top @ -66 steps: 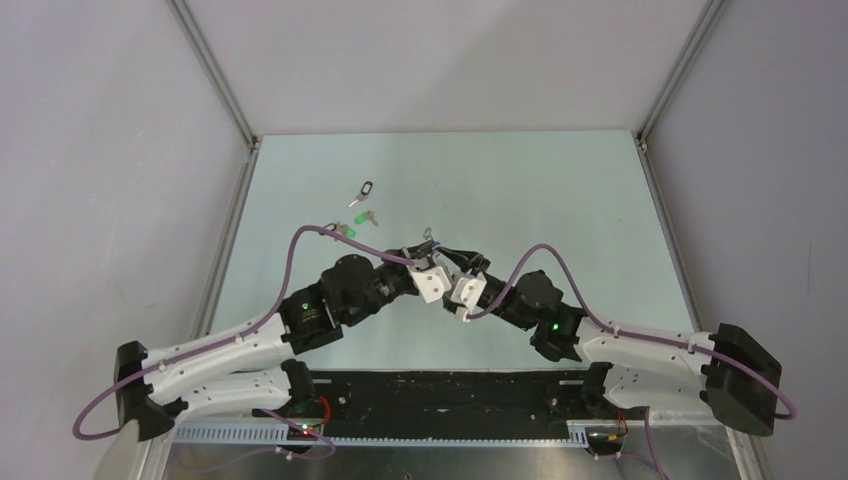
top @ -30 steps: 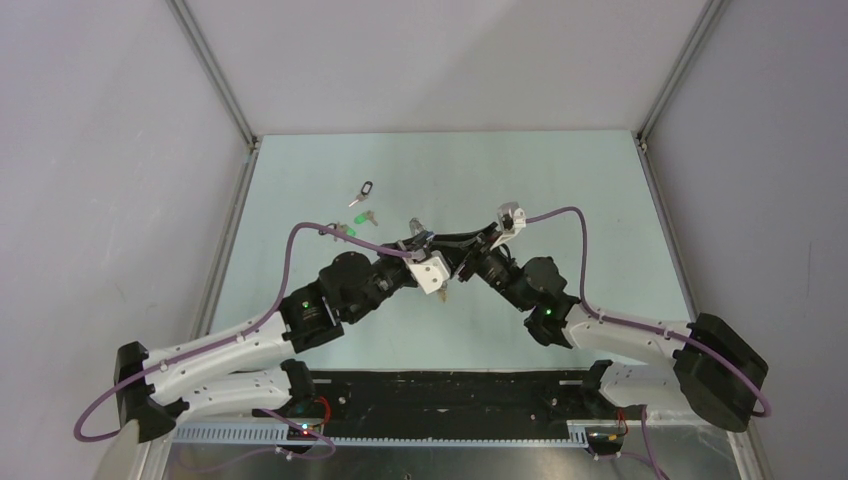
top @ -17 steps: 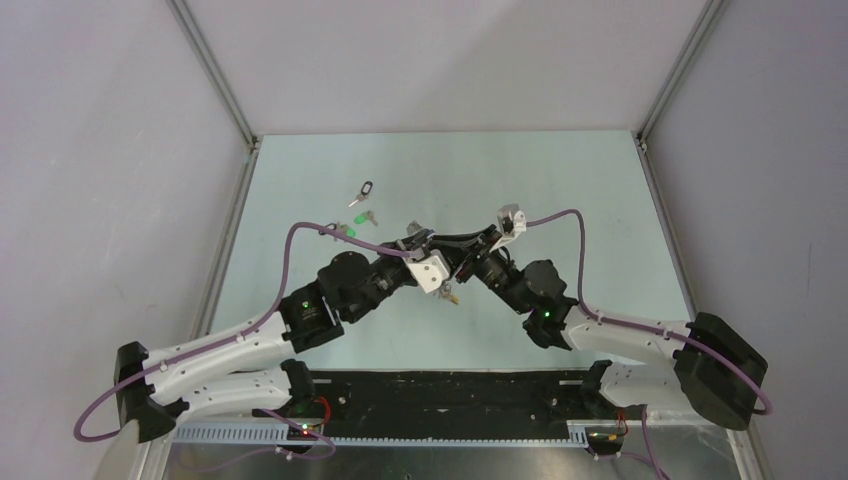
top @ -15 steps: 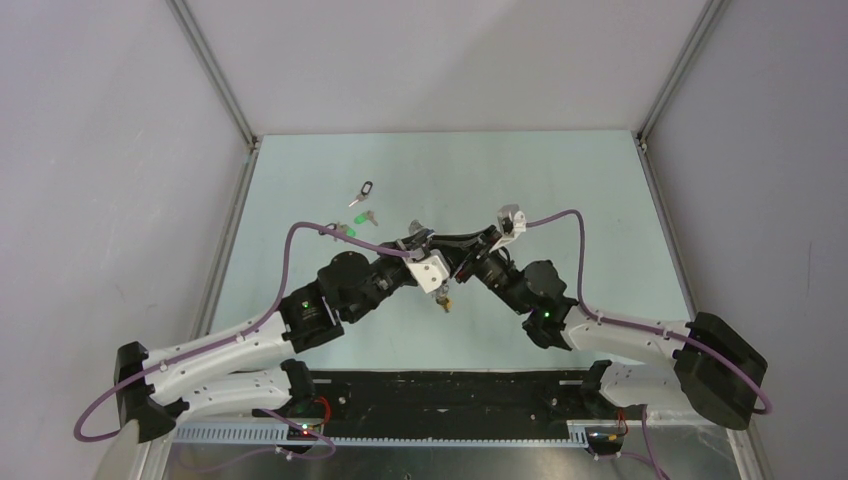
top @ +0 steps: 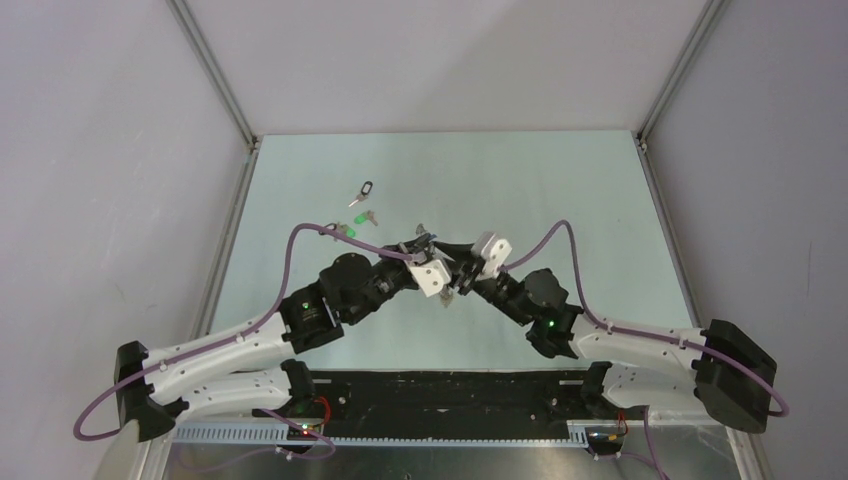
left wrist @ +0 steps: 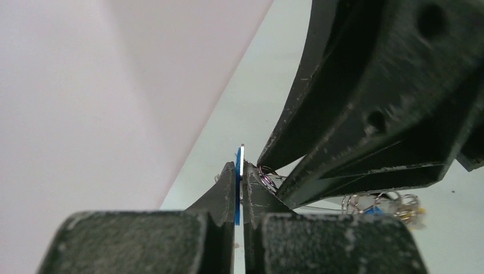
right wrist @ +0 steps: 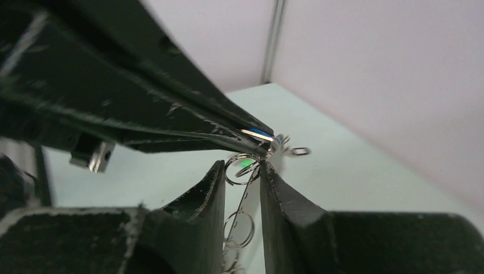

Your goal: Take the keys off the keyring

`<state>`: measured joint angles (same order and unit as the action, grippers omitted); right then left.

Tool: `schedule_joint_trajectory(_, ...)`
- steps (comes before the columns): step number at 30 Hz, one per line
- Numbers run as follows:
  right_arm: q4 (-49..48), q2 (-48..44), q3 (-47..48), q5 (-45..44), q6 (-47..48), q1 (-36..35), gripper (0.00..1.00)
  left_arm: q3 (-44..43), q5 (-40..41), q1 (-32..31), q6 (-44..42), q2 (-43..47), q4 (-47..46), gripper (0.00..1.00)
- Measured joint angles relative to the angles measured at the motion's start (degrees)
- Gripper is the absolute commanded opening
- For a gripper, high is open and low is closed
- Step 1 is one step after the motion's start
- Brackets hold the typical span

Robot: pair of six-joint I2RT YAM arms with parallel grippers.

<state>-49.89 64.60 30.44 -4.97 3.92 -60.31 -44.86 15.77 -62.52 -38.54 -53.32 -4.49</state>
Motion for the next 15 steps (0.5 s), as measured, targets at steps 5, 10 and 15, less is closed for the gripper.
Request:
schedule_joint_trajectory(5, 5.6, -1.5, 0.0, -1.4, 25.2, -4.0, 0.19, 0.1, -1.0, -0.3, 0.0, 0.0, 2.6, 0.0)
schedule_joint_trajectory(10, 6.9, -1.9, 0.0, -2.3, 42.8, -6.3, 0.39, -0.2, -2.0, -0.4, 1.1, 1.0, 2.6, 0.0)
schedule_joint_trajectory(15, 9.3, -2.3, 0.0, -0.9, 43.4, -6.5, 0.6, -0.2, -1.2, -0.3, 1.0, 0.1, 2.5, 0.0)
